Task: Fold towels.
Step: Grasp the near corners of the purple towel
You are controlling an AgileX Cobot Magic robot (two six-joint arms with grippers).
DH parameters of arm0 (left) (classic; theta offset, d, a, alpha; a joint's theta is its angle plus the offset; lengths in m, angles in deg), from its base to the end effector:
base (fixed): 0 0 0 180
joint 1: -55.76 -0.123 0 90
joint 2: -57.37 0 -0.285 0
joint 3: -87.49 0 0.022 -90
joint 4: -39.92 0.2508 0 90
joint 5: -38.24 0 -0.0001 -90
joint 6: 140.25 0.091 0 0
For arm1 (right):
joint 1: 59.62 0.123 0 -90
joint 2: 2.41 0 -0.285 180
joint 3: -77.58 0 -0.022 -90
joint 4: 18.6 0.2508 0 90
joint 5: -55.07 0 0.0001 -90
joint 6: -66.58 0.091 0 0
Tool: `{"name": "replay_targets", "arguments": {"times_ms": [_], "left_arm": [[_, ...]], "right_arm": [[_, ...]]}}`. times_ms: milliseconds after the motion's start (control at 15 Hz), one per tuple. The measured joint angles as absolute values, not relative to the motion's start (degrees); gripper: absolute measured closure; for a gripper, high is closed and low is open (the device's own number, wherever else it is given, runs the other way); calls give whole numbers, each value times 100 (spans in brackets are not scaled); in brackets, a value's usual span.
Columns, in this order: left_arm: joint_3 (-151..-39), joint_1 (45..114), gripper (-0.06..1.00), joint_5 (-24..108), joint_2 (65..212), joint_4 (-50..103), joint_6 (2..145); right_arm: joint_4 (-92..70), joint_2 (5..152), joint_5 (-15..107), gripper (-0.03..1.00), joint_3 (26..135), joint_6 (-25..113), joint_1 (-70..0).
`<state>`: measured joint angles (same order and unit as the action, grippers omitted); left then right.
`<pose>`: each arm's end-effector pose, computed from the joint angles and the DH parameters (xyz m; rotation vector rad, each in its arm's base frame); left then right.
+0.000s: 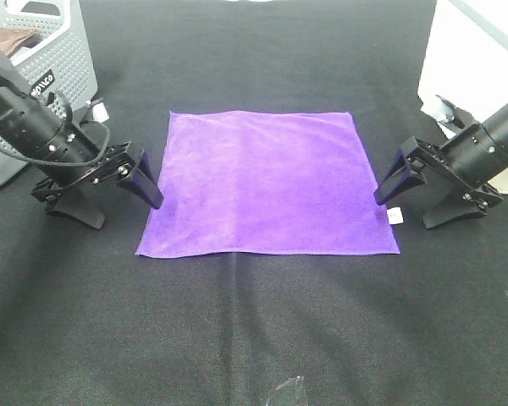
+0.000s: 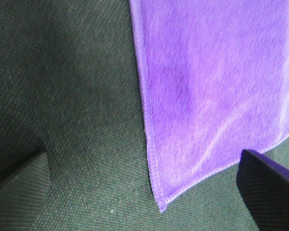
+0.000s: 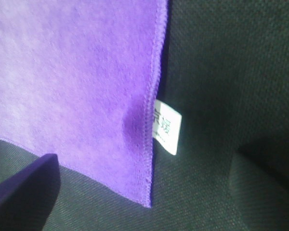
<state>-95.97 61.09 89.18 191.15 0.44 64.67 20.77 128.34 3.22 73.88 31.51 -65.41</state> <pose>0.4050 -0.0829 0.1046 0.1149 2.9672 -0.7931 0.3844 0.0067 0.1001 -0.0690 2.9595 0.7820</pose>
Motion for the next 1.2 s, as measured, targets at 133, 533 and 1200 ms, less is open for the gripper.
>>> {"name": "replay_targets", "arguments": {"times_ms": [133, 533, 1200], "left_arm": [[-9637, 6109, -4, 8935, 19167, -19, 6467], [-9666, 6207, -4, 8998, 19190, -64, 6484], [-9775, 7038, 11, 8883, 19516, -872, 6484]], "right_arm": [[2088, 12920, 276, 7, 7439, 3151, -6570], [2174, 12943, 207, 8, 7456, 3151, -6570], [2254, 13011, 849, 36, 7456, 3151, -5378]]}}
